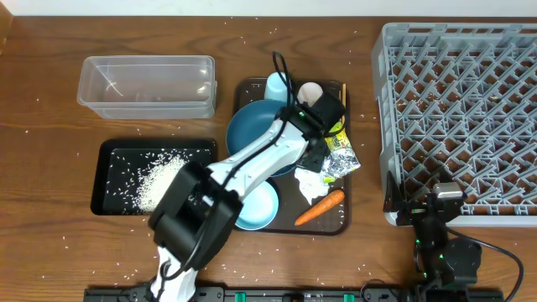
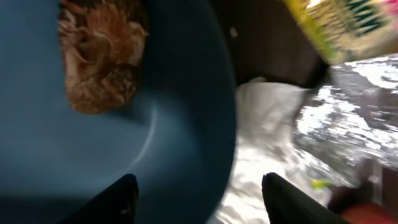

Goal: Sort waste into correct bins and load items into the dishwasher rack
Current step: 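Grasp the rim of the blue plate with the left gripper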

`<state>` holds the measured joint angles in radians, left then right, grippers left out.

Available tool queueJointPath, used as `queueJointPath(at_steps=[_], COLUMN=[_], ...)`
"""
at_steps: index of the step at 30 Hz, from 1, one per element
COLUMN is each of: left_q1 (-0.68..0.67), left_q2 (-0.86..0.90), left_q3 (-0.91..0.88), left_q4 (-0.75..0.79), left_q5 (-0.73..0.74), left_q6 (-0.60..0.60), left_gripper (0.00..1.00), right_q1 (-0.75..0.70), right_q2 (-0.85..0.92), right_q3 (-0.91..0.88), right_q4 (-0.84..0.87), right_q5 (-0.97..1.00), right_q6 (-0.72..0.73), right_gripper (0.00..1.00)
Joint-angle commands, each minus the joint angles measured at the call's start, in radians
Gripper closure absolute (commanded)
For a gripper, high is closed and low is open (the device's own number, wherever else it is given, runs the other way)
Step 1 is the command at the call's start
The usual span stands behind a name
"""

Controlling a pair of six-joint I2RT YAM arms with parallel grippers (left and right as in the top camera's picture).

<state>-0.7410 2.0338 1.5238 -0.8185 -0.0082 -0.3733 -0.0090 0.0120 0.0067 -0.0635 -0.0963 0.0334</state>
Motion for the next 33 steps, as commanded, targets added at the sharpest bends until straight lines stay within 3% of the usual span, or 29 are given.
queueJointPath(at_steps=[1, 19, 23, 33], left_q1=[0.004, 0.005, 0.005, 0.005], left_q2=[0.016, 0.026, 0.026, 0.025], left_q3=[0.018, -0.083, -0.107, -0.113], left_q4=[-0.004, -0.008, 0.01, 0.01], left_q5=[-0.034, -0.117, -0.117, -0.115], left_q6=[0.006, 0.006, 0.007, 0.006], left_gripper=[0.36, 0.46, 0.52, 0.79], right_q1=[-0.012, -0.012, -0.012, -0.012], right_q2=[-0.005, -0.005, -0.005, -0.005], right_q3=[-0.001, -0.001, -0.001, -0.001], right_q4=[-0.004, -0.004, -0.004, -0.004], right_q5=[0.002, 0.002, 0.002, 0.002], right_q6=[0.003, 0.003, 0.003, 0.003], right_gripper=[0.01, 0.01, 0.01, 0.01])
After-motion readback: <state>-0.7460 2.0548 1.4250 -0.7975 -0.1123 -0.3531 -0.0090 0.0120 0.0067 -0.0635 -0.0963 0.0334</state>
